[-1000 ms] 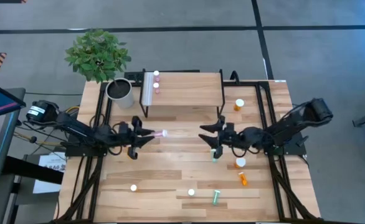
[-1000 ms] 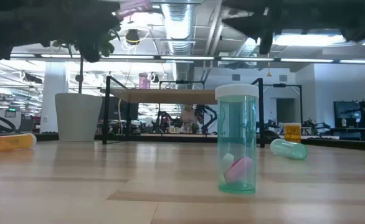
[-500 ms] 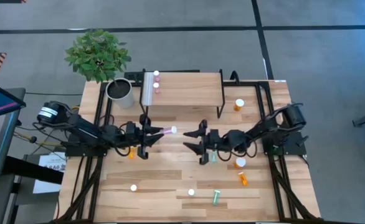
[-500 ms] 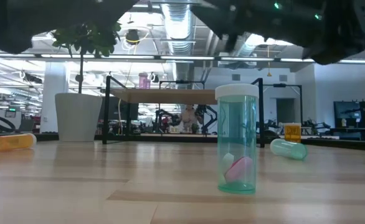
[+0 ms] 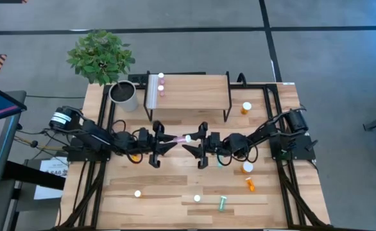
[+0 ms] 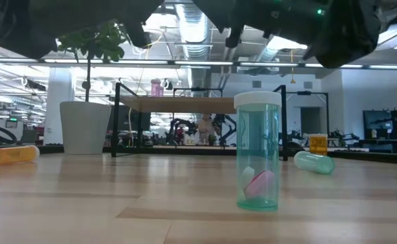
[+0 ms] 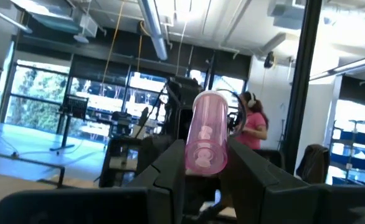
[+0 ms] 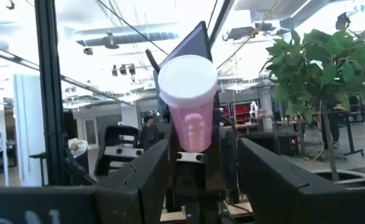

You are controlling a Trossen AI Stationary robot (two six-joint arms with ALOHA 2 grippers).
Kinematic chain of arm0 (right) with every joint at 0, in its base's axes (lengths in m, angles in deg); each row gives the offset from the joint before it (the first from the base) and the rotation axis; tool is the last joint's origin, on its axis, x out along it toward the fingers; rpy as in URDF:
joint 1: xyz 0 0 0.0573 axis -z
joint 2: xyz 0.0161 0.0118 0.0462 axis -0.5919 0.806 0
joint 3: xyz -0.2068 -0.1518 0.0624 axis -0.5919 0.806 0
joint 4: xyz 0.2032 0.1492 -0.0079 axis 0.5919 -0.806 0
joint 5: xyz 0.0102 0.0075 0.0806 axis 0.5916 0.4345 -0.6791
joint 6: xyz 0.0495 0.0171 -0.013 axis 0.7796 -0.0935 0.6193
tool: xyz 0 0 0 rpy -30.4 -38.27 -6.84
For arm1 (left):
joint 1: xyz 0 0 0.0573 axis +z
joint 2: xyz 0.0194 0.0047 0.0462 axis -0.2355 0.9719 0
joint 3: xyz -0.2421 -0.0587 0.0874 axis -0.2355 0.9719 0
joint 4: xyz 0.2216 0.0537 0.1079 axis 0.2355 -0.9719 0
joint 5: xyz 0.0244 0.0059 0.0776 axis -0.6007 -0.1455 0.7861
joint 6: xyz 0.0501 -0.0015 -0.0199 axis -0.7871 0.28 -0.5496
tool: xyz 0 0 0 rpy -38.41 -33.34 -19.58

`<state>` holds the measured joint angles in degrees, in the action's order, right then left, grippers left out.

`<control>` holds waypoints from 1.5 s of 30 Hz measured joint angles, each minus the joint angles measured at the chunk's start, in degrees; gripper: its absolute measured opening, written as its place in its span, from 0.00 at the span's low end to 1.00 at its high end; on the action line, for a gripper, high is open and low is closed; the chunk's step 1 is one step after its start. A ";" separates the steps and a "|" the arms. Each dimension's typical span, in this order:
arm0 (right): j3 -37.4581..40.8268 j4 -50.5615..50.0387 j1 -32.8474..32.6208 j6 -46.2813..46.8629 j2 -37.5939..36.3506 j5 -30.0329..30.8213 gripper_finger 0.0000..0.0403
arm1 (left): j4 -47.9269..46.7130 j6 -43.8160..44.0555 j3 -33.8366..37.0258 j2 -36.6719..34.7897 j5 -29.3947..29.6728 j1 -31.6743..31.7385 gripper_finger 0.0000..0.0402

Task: Pick and place medicine bottles onto shelf by color
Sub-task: Put the pink pill bottle aligned with the other pink pill bottles on the shelf

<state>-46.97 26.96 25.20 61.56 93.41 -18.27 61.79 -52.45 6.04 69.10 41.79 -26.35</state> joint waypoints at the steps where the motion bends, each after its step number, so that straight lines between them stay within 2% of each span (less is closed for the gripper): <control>1: -0.33 0.02 0.00 -0.04 0.01 -0.41 0.52 | -0.21 0.17 -0.20 0.31 -0.03 0.00 0.19; 11: -1.46 0.00 0.00 -0.02 -0.01 -1.04 0.50 | -0.58 0.50 -1.18 0.89 -0.37 0.01 0.19; 24: -1.46 0.00 0.00 -0.05 -0.03 -1.07 0.25 | -0.83 0.58 -1.16 0.85 -0.57 0.00 0.19; 45: -1.46 -2.67 -0.07 0.00 -0.03 -1.13 0.25 | -11.04 4.44 -1.13 0.81 -2.22 0.00 0.36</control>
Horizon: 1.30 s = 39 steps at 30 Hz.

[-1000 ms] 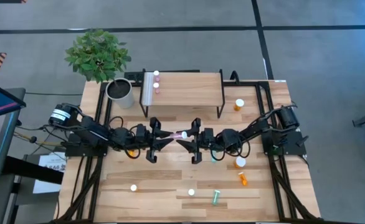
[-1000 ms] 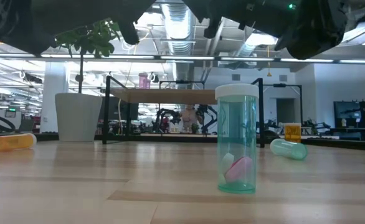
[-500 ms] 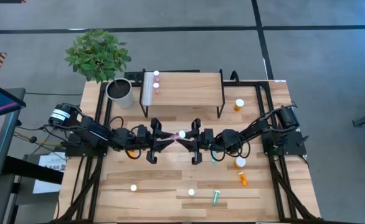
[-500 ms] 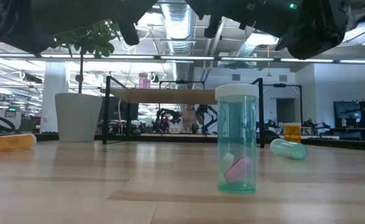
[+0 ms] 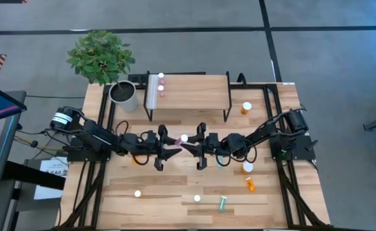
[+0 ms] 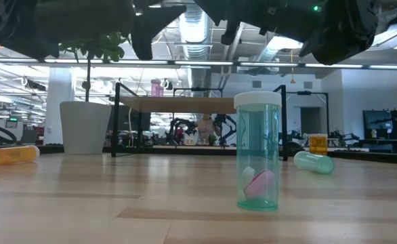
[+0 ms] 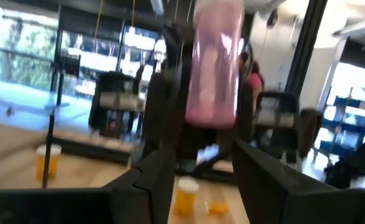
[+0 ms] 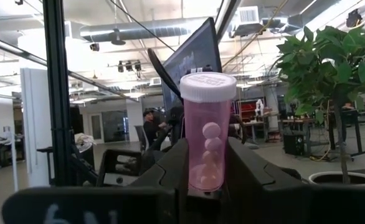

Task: Pick and place medicine bottles onto shelf by color
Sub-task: Put the pink pill bottle aligned with the other pink pill bottles on the shelf

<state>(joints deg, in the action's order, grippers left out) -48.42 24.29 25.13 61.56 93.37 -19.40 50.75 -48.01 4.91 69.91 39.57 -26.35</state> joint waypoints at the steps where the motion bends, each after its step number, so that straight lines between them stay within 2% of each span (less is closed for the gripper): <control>1: 0.00 -0.11 0.00 0.00 0.00 0.00 0.25 | -1.91 0.15 0.00 -0.30 -0.06 0.00 0.36; 6: 0.11 -7.62 -0.07 0.16 -2.06 0.04 0.25 | -16.74 1.62 0.00 -4.73 0.46 0.00 0.39; 11: 0.11 -21.31 -0.18 1.09 -6.08 0.08 0.25 | -35.63 3.26 0.02 -12.93 3.45 -0.20 0.42; 15: 0.11 -30.03 -0.48 2.24 -8.57 0.15 0.25 | -45.66 3.60 0.04 -20.13 6.28 -1.09 0.42; 20: 0.15 -35.27 -0.84 3.63 -8.99 0.27 0.25 | -47.25 0.95 0.04 -27.05 7.63 -2.57 0.42; 26: 0.15 -35.87 -0.98 4.15 -8.41 0.33 0.25 | -45.73 -1.17 0.04 -29.19 7.43 -3.39 0.44; 35: 0.15 -36.10 -0.96 4.09 -8.41 0.41 0.25 | -40.34 -0.18 -0.64 -23.02 5.96 -3.39 0.68; 39: 0.15 -36.56 -0.98 4.08 -8.41 0.52 0.25 | -39.51 -1.02 -2.85 -19.90 5.98 -3.39 0.73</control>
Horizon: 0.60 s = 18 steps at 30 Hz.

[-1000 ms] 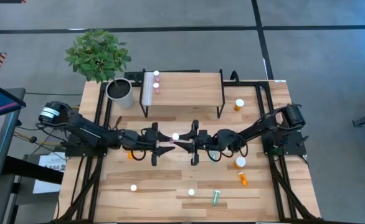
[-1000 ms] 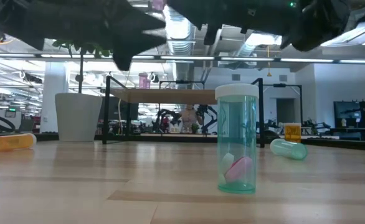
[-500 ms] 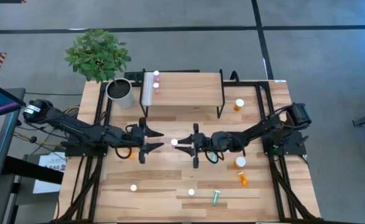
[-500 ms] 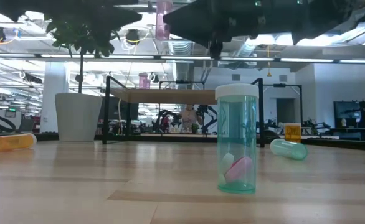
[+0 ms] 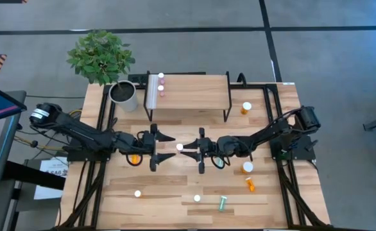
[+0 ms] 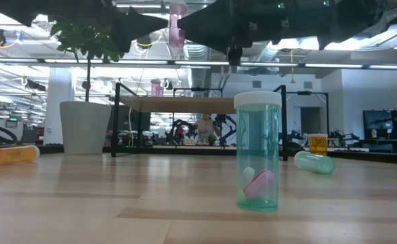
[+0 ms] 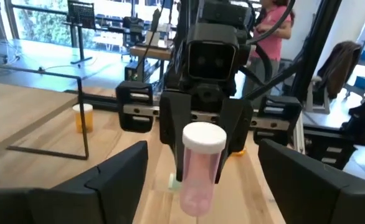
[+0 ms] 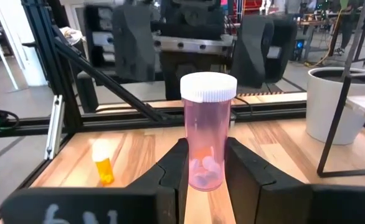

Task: Pick and place medicine bottles onto shelf by color
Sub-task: Put the pink pill bottle aligned with the other pink pill bottles on the shelf

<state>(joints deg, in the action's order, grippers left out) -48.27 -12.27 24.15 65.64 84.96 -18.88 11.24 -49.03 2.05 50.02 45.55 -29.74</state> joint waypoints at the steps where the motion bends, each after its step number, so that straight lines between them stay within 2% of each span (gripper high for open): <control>1: 0.00 -0.02 0.00 -0.01 0.00 0.01 0.25 | -0.19 -0.28 -0.54 0.64 0.07 0.00 0.74; 12: 0.00 -0.32 -0.35 -0.01 0.00 0.03 0.25 | -0.26 -1.22 -3.42 3.78 0.44 0.55 0.74; 18: 0.00 -0.37 -0.57 -0.04 0.00 0.01 0.25 | -0.28 -1.15 -3.42 3.78 0.02 0.55 0.63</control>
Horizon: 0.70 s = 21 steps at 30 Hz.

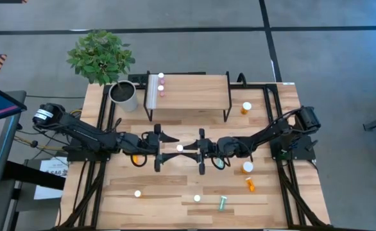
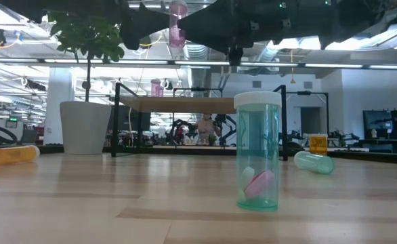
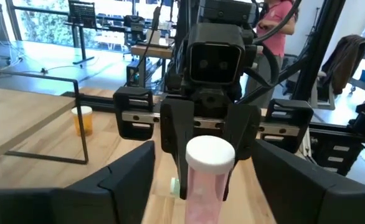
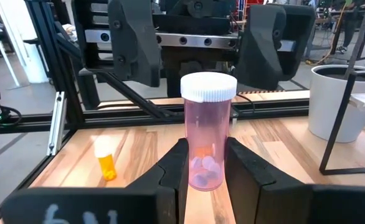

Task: Pick and place medicine bottles onto shelf by color
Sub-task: Put the pink pill bottle aligned with the other pink pill bottles on the shelf

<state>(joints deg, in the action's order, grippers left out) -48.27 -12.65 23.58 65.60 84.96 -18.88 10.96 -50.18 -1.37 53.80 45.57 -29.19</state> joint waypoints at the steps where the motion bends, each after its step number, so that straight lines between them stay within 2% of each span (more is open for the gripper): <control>1: 0.00 0.02 0.00 0.00 0.00 0.00 0.25 | -0.05 0.00 0.00 0.00 -0.09 0.00 0.61; 7: 0.00 0.02 0.00 -0.01 0.00 0.00 0.25 | -0.60 0.07 0.00 0.00 -1.49 -0.02 0.50; 21: 0.00 0.02 0.00 -0.02 0.02 -0.02 0.25 | -0.92 0.11 0.00 0.00 -2.05 -0.02 0.33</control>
<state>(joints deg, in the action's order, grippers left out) -48.27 -12.62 23.58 65.58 84.98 -18.90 10.04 -50.07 -1.37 53.80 43.52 -29.21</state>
